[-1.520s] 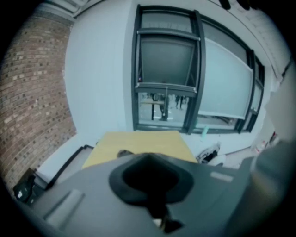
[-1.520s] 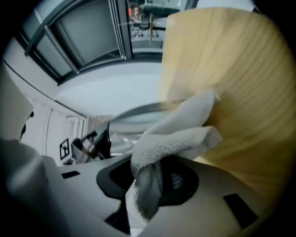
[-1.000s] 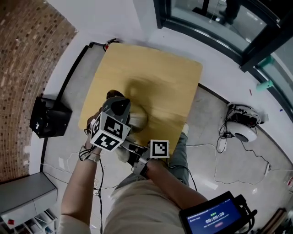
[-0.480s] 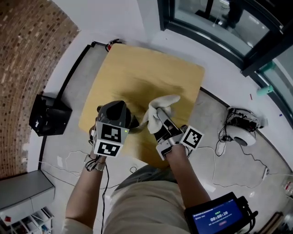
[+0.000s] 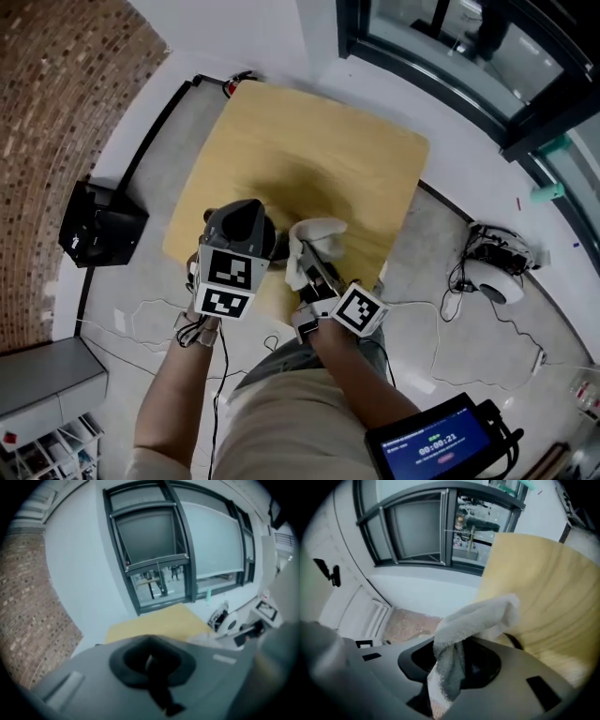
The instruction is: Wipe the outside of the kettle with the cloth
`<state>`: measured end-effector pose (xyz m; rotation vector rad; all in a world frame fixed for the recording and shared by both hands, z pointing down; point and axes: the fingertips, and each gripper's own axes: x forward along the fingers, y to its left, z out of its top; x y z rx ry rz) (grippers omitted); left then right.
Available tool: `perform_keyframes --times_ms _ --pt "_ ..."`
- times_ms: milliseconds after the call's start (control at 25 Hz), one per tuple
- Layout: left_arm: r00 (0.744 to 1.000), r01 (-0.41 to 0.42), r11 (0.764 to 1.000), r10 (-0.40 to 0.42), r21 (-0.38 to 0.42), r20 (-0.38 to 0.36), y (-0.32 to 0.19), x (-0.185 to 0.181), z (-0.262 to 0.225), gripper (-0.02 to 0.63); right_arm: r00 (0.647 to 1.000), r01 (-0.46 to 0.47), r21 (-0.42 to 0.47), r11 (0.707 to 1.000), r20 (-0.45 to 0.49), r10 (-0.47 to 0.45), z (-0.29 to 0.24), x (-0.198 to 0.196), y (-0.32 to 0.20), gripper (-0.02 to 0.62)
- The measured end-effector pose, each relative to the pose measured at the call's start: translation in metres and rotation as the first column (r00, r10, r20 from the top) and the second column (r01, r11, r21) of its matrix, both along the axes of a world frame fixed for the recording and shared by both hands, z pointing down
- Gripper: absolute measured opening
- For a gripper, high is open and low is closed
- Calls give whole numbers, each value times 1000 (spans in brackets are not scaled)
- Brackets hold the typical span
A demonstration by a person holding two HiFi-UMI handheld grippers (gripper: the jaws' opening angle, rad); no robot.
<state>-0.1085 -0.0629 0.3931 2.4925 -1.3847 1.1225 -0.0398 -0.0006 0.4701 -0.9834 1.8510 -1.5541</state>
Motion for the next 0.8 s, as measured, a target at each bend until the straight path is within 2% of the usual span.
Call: perform_keyframes --times_ms 40,80,120,200,240,280,320,400,440,480,520,560,600,640,680,800 --pt "1000 -7 1000 7 4 8 1 -2 0 -11 1000 -12 64 998 14 11 -14 -4 -1 133" --pt "1000 -12 1000 12 3 5 2 -3 1 -12 1000 -11 85 996 11 10 -8 -5 -6 133" --pt "1000 -14 1000 14 -3 -6 3 -3 1 -12 1000 -6 50 999 -6 6 16 -3 -12 133" --pt "1000 -6 1000 6 -17 -28 3 -1 0 -12 1000 -2 -108 994 -19 0 72 5 -25 133" --pt "999 -2 1000 1 -21 -32 3 0 0 -12 1000 9 -156 988 3 -9 78 7 -29 133" --pt "999 -1 1000 0 -22 -32 3 1 0 -12 999 34 -141 989 26 -31 62 5 -32 133" --pt "1000 -3 1000 2 -17 -29 2 1 0 -12 997 70 -59 996 30 -68 29 -2 -34 133" --pt "1000 -10 1000 10 -7 -19 2 0 0 -12 990 139 142 980 -21 -137 -34 -20 -38 133" --pt "1000 -12 1000 11 -7 -15 2 0 0 -12 988 154 185 971 -39 -150 -41 -25 -39 133" --pt "1000 -11 1000 11 -11 -14 3 -1 1 -12 989 151 179 972 -25 -149 -30 -25 -42 133" --pt "1000 -11 1000 11 -15 -16 3 0 2 -12 991 132 121 984 14 -134 -4 -18 -45 133" --pt "1000 -10 1000 10 -17 -19 3 1 1 -12 993 106 14 994 52 -106 32 -9 -48 133" --pt "1000 -9 1000 9 -19 -23 2 2 1 -12 994 85 -99 991 75 -78 66 0 -50 133" --pt "1000 -7 1000 7 -19 -25 1 3 1 -12 995 74 -176 982 81 -61 89 5 -48 133" --pt "1000 -6 1000 5 -19 -23 1 3 2 -12 996 68 -207 976 75 -53 96 7 -43 133" --pt "1000 -2 1000 2 -14 -12 1 -4 2 -12 997 48 -174 984 60 -38 66 -2 -14 133"
